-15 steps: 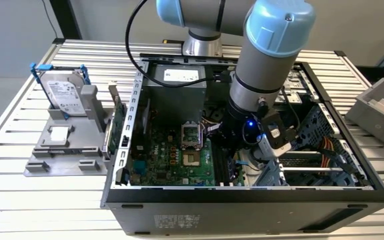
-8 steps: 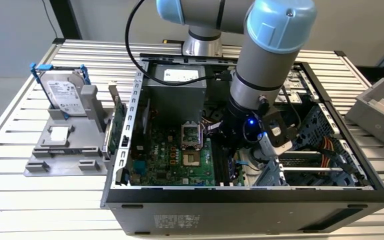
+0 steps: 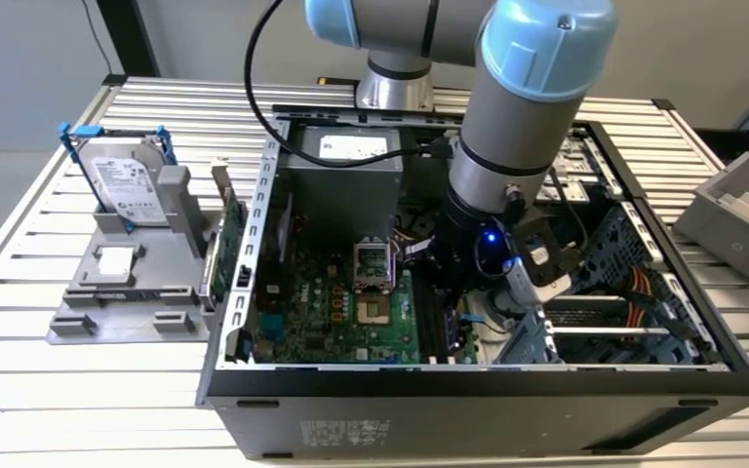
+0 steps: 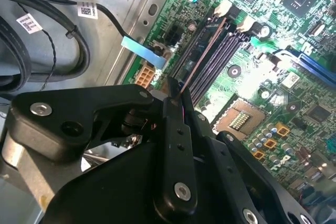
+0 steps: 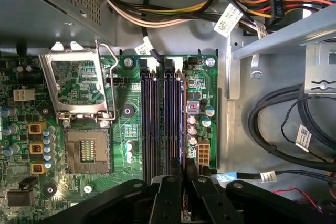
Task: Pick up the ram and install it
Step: 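Insert the ram into the slot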
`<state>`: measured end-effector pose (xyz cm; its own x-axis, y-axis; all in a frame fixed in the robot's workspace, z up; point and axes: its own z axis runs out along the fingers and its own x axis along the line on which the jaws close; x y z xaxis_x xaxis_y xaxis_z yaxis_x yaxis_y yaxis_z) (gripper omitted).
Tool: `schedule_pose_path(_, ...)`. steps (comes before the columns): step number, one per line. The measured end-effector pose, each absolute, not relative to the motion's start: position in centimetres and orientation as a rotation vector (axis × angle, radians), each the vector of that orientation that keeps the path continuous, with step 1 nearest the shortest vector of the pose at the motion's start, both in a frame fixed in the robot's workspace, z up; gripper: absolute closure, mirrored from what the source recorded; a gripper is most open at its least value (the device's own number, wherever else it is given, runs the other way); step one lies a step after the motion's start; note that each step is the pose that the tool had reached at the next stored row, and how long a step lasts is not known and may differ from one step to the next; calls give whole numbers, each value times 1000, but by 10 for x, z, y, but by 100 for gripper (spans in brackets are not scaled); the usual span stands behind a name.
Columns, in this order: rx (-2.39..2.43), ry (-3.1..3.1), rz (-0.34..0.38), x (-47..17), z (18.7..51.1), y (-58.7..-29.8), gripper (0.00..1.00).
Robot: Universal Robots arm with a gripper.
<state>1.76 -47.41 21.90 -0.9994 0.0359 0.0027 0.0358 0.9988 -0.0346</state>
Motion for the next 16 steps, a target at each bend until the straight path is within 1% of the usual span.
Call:
schedule_pose_path(6, -56, -3132, 86, 18, 228, -473, 100)
schedule_pose_path(12, -56, -3131, 92, 18, 240, -469, 100)
schedule_pose_path(16, -56, -3130, 100, 18, 253, -468, 100)
